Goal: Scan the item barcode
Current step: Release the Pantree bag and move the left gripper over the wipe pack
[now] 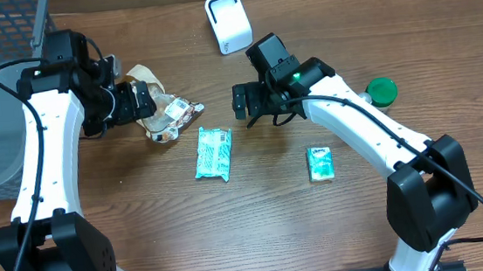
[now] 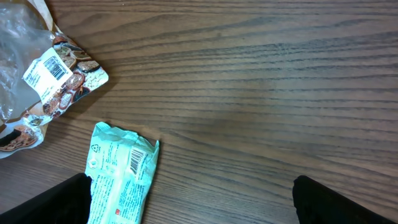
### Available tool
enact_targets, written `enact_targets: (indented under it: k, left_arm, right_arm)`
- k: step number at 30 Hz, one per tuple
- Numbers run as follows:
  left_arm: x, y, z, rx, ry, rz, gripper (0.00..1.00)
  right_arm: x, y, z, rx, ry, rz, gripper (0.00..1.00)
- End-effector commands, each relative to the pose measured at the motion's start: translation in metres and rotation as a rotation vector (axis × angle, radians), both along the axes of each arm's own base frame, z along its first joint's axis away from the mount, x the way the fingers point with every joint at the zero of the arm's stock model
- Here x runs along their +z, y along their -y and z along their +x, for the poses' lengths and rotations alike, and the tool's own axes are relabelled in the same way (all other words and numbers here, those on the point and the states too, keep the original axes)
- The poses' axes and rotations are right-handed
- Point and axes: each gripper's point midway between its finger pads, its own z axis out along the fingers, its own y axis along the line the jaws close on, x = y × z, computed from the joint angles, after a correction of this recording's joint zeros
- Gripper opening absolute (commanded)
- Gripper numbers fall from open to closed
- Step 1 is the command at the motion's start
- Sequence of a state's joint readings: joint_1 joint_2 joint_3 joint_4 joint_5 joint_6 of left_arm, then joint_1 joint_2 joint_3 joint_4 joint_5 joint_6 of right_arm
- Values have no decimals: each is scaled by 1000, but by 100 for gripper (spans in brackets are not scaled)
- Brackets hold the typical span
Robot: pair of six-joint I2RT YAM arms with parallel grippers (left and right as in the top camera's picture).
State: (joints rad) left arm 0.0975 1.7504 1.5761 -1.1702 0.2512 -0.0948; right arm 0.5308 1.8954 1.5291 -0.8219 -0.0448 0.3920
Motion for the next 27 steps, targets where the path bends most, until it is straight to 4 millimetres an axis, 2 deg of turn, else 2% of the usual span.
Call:
enact_targets:
  k: [1,2,7,8,10,15,18,21,27]
  left_arm:
    - [3,13,-5,-33,-8,-54,95]
    - [3,15,-7,-35,-15,-63,89]
    - [3,27,-21,-52,-73,-113,25]
    - [4,32,-25,-59,-90,-133,19]
    - [4,37,-34,-64,-124,-155,19]
    - [4,38,-35,-66,-128,-150,8]
    - [4,37,-35,-66,-129,-147,12]
    - [4,37,-35,-66,-130,-145,22]
    - [0,44,-41,-81,-156,-140,27]
  right_arm:
    - [0,2,2,-6,8,-3,100]
    - [0,2,2,-6,8,-3,100]
    - [0,2,2,-6,8,-3,100]
    - [0,2,2,-6,8,-3,100]
    - [0,2,2,-6,8,-3,100]
    - [0,2,2,-6,9,-2,100]
    - [0,2,2,-6,8,-3,100]
    - [0,2,2,-6,8,-3,100]
    - [0,2,2,-6,8,-3,100]
